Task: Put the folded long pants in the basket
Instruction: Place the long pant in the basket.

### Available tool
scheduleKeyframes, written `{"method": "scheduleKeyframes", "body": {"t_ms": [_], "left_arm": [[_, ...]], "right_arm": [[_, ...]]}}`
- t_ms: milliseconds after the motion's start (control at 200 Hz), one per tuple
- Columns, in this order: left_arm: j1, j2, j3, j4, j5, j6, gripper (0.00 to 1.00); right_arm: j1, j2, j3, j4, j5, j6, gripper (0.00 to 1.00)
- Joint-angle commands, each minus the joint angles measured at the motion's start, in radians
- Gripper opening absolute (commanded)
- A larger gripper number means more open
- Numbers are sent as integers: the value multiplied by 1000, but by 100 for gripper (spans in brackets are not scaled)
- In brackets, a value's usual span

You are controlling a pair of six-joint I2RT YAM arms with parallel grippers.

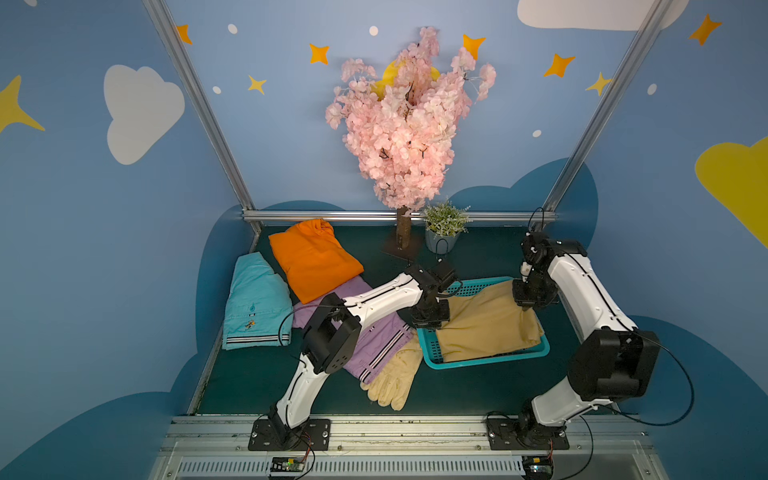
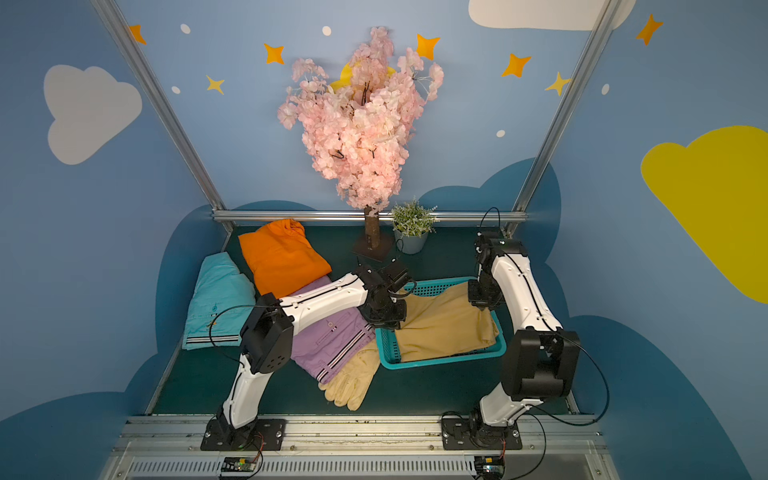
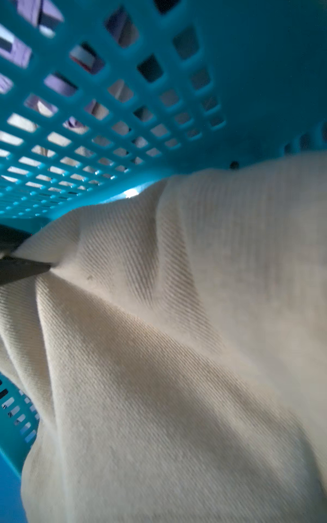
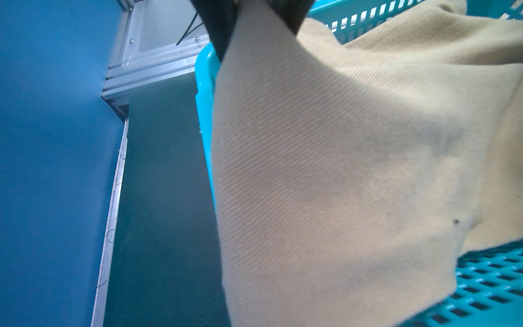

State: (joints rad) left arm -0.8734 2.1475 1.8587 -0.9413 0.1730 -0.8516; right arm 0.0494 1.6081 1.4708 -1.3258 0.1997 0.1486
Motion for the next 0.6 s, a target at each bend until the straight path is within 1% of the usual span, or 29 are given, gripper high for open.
{"method": "scheduleKeyframes", "body": {"t_ms": [0,160,230,300,370,461,491,536,561,596], "left_arm": [[4,16,38,-163,-100,38,6],[1,23,68,-172,-151,27,5],[1,17,69,-167,-145,25,7],[0,27,72,-166,-127,32,8],[-7,40,78,-167,-125,35,15],[-17,52,89,-170,-117,44,36],[-21,49,99,-179,-122,47,41],[-26,37,115,-194,-135,52,48],[-28,27,124,-202,-146,55,50],[-30,6,140,-216,-163,56,53]], "right_arm": [[6,27,3,-10,79,14,0],[26,57,1,19,70,51,0],[35,76,-23,33,73,58,0],[39,84,-47,40,103,77,0],[38,75,-85,72,103,80,0],[37,84,-110,76,108,93,0],[39,84,-117,78,107,95,6],[41,79,-115,71,107,103,18],[45,72,-105,60,113,113,25],[51,59,-84,43,121,122,32]]}}
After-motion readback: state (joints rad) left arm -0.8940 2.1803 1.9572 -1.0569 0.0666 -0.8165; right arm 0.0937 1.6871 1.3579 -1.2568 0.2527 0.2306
